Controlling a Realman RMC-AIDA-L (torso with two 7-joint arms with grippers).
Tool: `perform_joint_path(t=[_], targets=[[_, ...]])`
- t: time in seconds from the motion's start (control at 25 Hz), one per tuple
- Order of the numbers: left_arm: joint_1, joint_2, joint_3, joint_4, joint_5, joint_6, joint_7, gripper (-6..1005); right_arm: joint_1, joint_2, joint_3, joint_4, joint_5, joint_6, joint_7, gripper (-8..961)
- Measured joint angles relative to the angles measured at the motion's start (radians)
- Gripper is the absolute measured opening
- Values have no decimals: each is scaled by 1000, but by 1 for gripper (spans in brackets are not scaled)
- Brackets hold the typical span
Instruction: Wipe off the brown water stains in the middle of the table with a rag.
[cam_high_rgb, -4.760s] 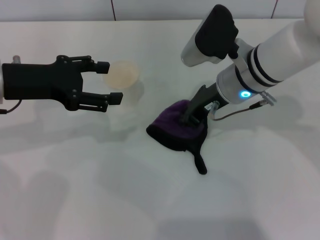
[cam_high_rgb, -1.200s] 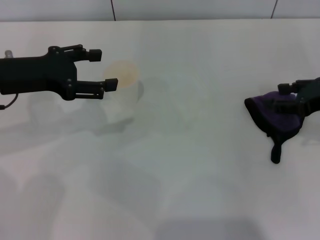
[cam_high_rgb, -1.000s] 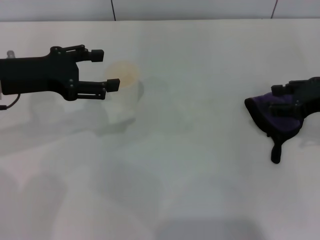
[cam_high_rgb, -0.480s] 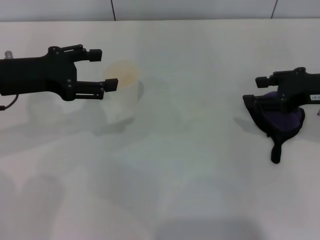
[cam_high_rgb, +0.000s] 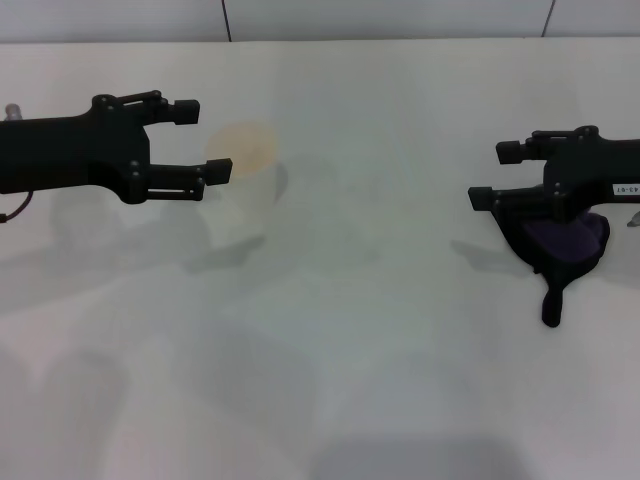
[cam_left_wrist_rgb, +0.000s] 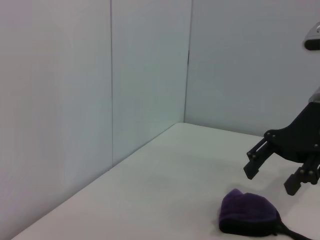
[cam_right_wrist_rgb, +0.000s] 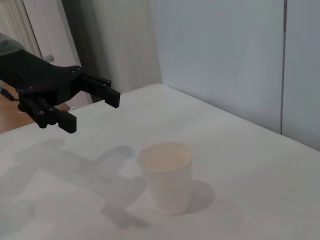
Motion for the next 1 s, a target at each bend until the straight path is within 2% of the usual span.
perform_joint_path(t=[0.28,1.0], targets=[[4,0,0,3,0,0,0,880,0,-1,1,3,2,8,4,787],[12,1,0,-3,-24,24,-5,880,6,-1,1,12,-11,10,9,778]])
